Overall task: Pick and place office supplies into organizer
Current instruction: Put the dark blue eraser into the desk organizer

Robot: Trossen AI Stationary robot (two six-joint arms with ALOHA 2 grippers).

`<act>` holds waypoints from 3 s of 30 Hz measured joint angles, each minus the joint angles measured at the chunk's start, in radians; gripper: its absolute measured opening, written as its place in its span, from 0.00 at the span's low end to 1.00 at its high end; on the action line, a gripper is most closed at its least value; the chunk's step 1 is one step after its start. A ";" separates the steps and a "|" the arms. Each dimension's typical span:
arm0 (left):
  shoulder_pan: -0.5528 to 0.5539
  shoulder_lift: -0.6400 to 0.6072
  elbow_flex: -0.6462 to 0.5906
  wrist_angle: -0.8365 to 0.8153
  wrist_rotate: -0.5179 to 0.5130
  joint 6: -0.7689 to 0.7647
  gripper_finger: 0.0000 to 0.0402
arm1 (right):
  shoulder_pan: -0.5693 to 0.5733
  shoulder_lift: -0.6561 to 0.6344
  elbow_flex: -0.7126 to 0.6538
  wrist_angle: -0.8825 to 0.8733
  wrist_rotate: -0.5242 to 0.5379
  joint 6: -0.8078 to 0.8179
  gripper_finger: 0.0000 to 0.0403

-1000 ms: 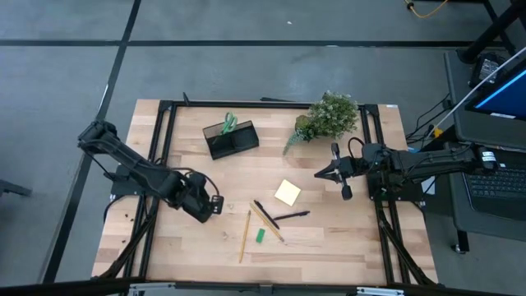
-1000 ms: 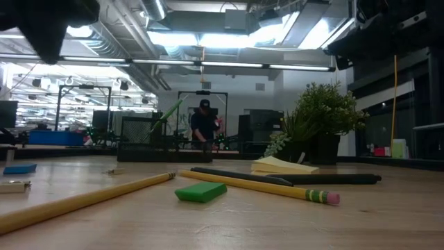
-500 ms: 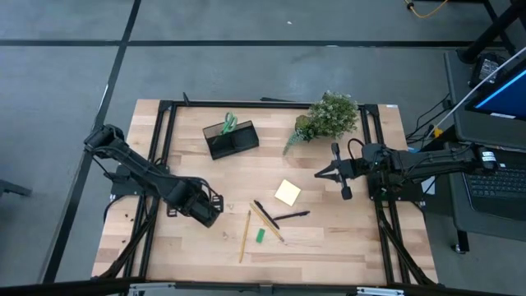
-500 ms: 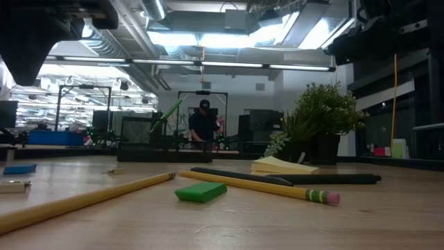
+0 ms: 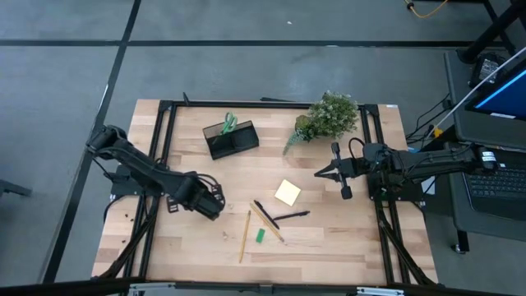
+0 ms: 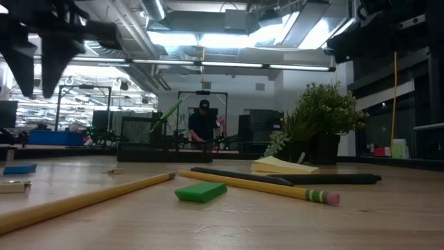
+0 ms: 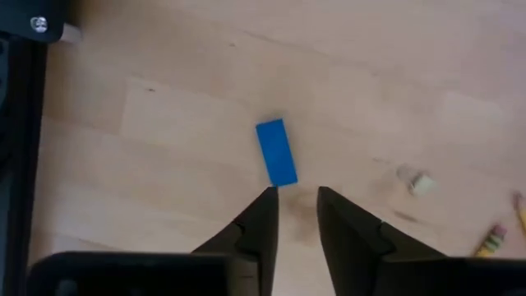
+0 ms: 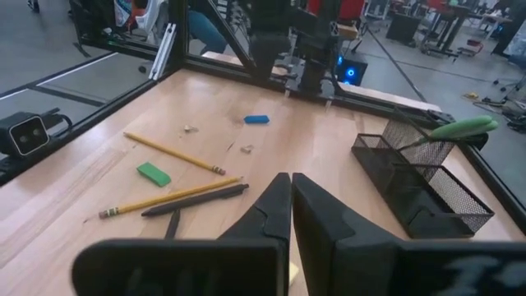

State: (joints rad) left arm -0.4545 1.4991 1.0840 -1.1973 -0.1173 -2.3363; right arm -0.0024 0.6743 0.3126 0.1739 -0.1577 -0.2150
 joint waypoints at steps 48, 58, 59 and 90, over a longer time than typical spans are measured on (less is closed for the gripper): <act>0.075 0.097 -0.221 0.302 0.084 -0.078 0.38 | 0.000 0.000 0.000 -0.006 -0.028 0.050 0.04; 0.092 0.093 -0.262 0.380 0.102 -0.082 0.38 | 0.000 0.000 0.000 -0.012 -0.028 0.046 0.04; 0.092 0.093 -0.262 0.377 0.106 -0.084 0.38 | 0.000 0.000 0.000 -0.012 -0.028 0.046 0.04; 0.089 0.097 -0.262 0.379 0.138 -0.077 0.38 | 0.000 0.000 0.000 -0.015 -0.028 0.045 0.04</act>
State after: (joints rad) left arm -0.3656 1.5959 0.8219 -0.8185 0.0208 -2.4134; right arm -0.0024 0.6743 0.3122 0.1585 -0.1855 -0.1696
